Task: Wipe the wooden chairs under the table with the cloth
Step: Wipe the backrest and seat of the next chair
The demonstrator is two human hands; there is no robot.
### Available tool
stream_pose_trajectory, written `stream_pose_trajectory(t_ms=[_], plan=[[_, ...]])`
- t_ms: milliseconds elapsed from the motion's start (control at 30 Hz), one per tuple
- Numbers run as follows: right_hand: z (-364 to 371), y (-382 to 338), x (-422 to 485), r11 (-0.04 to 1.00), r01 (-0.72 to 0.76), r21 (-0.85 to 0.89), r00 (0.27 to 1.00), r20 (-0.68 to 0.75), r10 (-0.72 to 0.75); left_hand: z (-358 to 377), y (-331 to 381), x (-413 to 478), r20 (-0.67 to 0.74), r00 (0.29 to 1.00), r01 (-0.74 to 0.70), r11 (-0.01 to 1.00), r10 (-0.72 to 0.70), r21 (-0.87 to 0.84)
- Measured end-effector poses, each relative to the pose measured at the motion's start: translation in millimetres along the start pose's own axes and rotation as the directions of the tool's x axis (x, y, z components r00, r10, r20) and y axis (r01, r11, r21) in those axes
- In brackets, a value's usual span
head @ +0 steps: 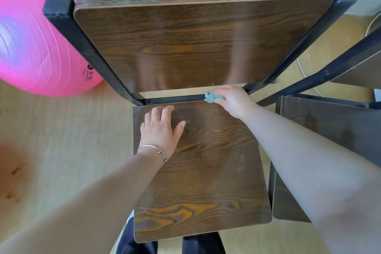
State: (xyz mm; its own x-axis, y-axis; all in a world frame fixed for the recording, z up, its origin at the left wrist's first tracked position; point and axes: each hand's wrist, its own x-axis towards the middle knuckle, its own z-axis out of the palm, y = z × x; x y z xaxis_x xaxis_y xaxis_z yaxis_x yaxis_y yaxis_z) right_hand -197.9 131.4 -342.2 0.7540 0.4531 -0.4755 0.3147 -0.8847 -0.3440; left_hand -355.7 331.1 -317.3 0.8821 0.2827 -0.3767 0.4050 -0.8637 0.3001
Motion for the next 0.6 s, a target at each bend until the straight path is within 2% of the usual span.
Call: stream_pose_trajectory(t_ms=[100, 400, 600], plan=[[2.9, -9.9, 3.1, 1.000, -0.017, 0.025, 1.000, -0.002, 0.017, -1.8, -7.1, 0.1, -0.011, 1.000, 0.018, 1.000, -0.018, -0.022], [25.4, -62.5, 22.4, 0.995, 0.065, 0.079, 0.998, 0.021, -0.067, -5.5, -47.3, -4.8, -0.049, 0.993, 0.101, 0.992, -0.105, -0.076], [30.3, -66.7, 23.4, 0.992, 0.095, 0.081, 0.995, 0.005, -0.095, -0.3, -58.6, -1.0, -0.045, 0.993, 0.107, 0.991, -0.111, -0.077]])
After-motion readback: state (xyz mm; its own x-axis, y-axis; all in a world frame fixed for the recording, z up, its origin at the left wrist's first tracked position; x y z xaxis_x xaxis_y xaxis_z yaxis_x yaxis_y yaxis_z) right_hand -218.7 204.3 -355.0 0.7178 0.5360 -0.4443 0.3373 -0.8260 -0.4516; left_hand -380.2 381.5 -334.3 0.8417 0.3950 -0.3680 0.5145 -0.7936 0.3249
